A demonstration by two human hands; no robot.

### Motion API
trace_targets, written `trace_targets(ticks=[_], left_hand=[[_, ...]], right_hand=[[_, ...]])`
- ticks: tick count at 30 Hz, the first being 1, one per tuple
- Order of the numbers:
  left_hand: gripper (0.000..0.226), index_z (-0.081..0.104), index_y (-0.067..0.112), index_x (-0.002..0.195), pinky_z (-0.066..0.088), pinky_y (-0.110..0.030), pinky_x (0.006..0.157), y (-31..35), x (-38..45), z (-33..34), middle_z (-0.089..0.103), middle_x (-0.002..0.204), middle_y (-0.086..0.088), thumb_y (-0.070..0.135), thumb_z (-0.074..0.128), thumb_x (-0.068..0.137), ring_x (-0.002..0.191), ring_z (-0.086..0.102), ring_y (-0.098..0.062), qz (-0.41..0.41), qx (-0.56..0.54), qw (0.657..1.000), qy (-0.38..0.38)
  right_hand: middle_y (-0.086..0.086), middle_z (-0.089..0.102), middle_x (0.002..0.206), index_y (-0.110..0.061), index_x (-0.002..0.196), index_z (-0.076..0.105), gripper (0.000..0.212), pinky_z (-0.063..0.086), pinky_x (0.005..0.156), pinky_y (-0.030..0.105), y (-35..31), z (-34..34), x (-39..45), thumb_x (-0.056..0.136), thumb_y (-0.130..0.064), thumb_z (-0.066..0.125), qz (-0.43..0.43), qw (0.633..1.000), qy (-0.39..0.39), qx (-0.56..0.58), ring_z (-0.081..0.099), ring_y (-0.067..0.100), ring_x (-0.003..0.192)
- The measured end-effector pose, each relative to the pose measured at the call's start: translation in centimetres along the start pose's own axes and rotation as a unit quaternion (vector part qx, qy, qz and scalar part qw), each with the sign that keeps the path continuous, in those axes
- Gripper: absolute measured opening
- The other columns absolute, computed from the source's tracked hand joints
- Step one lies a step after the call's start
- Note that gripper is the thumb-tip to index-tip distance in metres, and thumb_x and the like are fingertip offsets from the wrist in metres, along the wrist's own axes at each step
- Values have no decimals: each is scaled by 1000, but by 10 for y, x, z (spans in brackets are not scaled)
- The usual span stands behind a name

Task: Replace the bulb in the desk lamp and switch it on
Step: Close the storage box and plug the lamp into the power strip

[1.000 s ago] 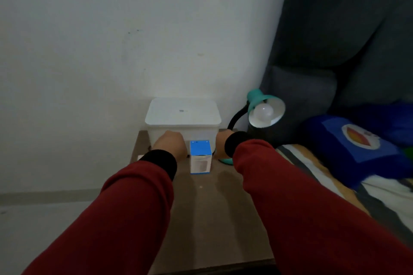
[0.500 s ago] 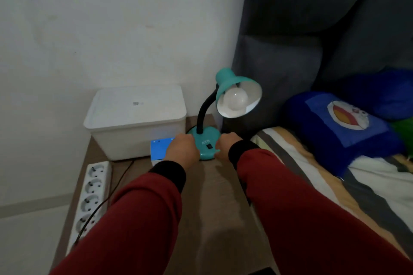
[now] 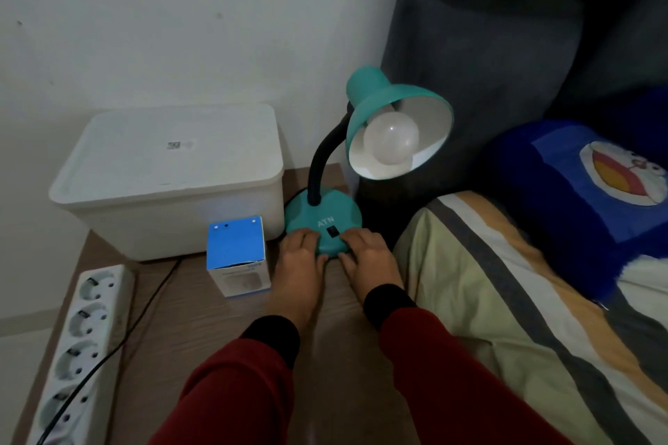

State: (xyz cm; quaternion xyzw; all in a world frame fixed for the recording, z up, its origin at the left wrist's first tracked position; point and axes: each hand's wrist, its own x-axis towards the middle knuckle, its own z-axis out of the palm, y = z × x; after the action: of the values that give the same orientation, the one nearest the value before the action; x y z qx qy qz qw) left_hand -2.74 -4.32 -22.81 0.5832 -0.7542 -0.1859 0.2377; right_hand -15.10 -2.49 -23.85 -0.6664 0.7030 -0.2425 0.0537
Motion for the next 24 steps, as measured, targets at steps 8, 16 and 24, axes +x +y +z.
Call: trace_targets(ticks=[8,16,24], left_hand=[[30,64,1,111,18,-10,105,-15,-3,23,60,119,-14,6,66,82,117,44,-16,16,-69,992,101],[30,63,1,113,20,-11,107,-18,-3,31,59,120,-14,6,65,83,118,43,-15,24,-84,988,128],[27,70,-6,91,35,-24,95,-22,6,41,69,97,-23,6,65,68,101,46,-19,35,-90,982,164]], right_hand=[[11,69,98,-5,110,69,40,35,89,27,8,30,-4,82,-19,45,-27,994,105,21,40,16,92],[7,69,97,-11,115,69,41,52,80,26,12,36,-4,83,-21,44,-39,992,119,12,41,15,92],[4,62,104,-15,121,63,39,38,83,26,9,38,-6,85,-16,47,-22,991,127,45,40,19,94]])
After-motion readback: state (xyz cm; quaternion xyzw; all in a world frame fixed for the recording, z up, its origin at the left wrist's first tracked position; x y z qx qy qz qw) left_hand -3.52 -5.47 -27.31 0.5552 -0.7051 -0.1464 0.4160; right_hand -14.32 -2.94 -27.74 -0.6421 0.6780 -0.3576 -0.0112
